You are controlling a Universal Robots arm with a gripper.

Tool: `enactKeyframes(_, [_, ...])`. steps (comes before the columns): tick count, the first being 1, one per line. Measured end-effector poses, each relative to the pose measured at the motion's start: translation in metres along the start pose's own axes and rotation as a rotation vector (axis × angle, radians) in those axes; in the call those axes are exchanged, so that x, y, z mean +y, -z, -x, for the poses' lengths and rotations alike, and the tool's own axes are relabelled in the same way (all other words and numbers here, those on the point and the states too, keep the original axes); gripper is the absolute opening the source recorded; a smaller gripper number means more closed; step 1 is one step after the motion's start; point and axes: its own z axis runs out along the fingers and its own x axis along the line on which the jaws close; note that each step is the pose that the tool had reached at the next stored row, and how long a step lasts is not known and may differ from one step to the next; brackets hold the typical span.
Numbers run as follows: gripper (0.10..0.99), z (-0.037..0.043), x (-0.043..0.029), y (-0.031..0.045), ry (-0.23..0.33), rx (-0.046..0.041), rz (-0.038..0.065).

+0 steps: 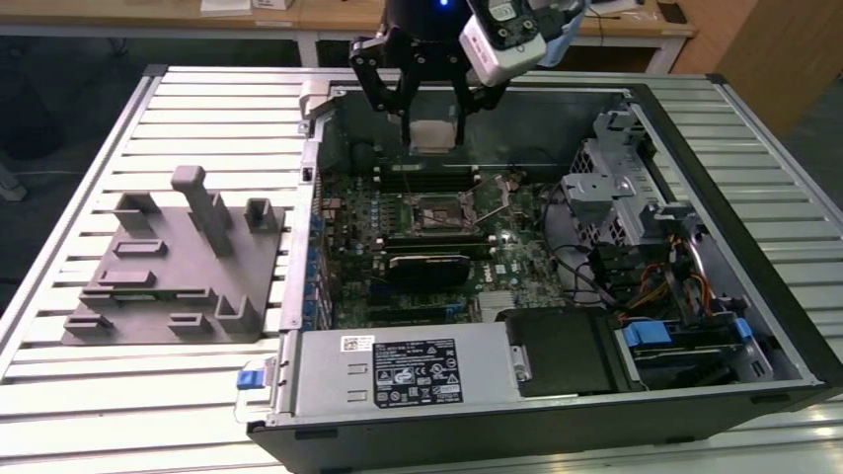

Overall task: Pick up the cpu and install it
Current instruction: 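Pick up the cpu and move it towards the insertion slot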

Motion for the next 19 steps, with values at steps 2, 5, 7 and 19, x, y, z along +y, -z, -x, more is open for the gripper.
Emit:
enactKeyframes(2, [0.541,0.0026,0.0000,-0.0014,0.000,0.0000,0.000])
enactKeyframes(5, [0.541,0.0067,-0.0001,-0.0035,0.000,0.0000,0.000])
enactKeyframes(7, [0.541,0.0093,-0.0001,-0.0049,0.000,0.0000,0.000])
enactKeyframes(19, [0.541,0.0243,-0.0004,-0.0152,0.000,0.0002,0.000])
